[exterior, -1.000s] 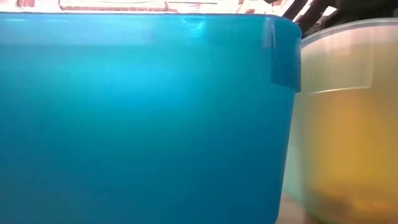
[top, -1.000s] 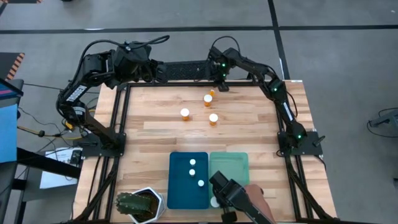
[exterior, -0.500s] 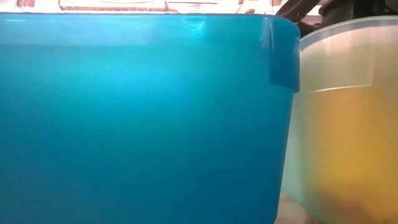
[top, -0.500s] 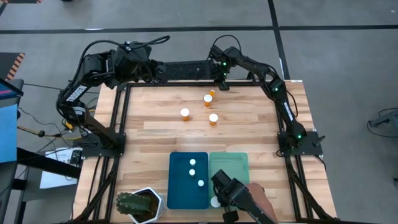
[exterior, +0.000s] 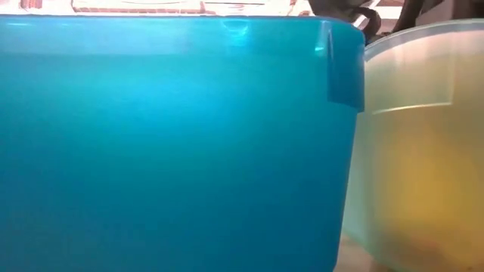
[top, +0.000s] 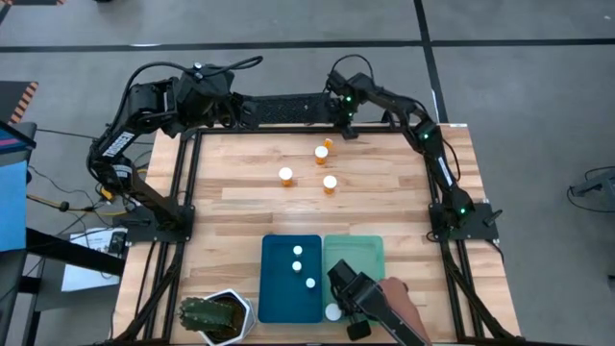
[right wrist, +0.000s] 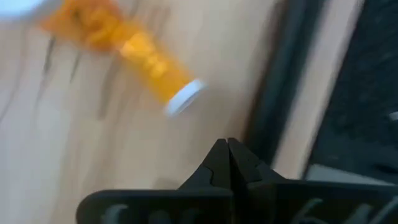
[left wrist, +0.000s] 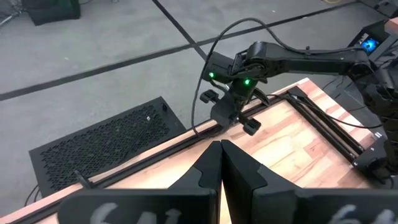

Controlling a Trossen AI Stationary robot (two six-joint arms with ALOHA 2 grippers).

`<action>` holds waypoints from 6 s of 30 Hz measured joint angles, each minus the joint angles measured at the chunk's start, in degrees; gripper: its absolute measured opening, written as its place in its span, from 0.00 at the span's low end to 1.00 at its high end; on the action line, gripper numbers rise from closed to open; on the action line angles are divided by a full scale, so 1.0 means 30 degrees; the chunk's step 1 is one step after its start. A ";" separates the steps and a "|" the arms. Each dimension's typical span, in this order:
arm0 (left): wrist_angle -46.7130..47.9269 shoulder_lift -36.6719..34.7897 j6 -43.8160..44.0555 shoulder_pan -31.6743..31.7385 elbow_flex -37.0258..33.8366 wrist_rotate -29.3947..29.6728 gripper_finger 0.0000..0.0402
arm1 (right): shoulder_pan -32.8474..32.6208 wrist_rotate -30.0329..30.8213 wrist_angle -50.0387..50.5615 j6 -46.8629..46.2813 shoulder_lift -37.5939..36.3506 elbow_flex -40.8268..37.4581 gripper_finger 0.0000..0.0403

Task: Pick and place medicine bottles into bin by pill shape (circle, oval)
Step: Put the small orange pill bottle into the blue bin, then move the large orange pill bottle to the middle of the orange pill bottles

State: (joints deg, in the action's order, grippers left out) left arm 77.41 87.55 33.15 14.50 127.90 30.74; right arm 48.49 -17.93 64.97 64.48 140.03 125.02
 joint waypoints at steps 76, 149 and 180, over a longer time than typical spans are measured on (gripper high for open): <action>-0.0328 0.0000 -0.0331 0.0000 0.0000 -0.0532 0.00 | -0.2289 -0.0291 0.1708 0.0156 -0.0892 -0.0237 0.00; 0.0957 0.0516 -0.0838 0.0415 0.0022 -0.1279 0.32 | -0.5857 0.2834 -0.2696 -0.6451 -0.5326 -0.5499 0.94; 0.0962 0.0583 -0.1042 0.0408 0.0015 -0.1653 0.32 | -0.5779 0.3439 -0.2937 -0.6307 -0.4073 -0.5401 0.55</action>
State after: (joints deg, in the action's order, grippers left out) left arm 80.29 89.30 30.02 15.73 127.94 25.78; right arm 31.16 -7.62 56.16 45.56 127.81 108.81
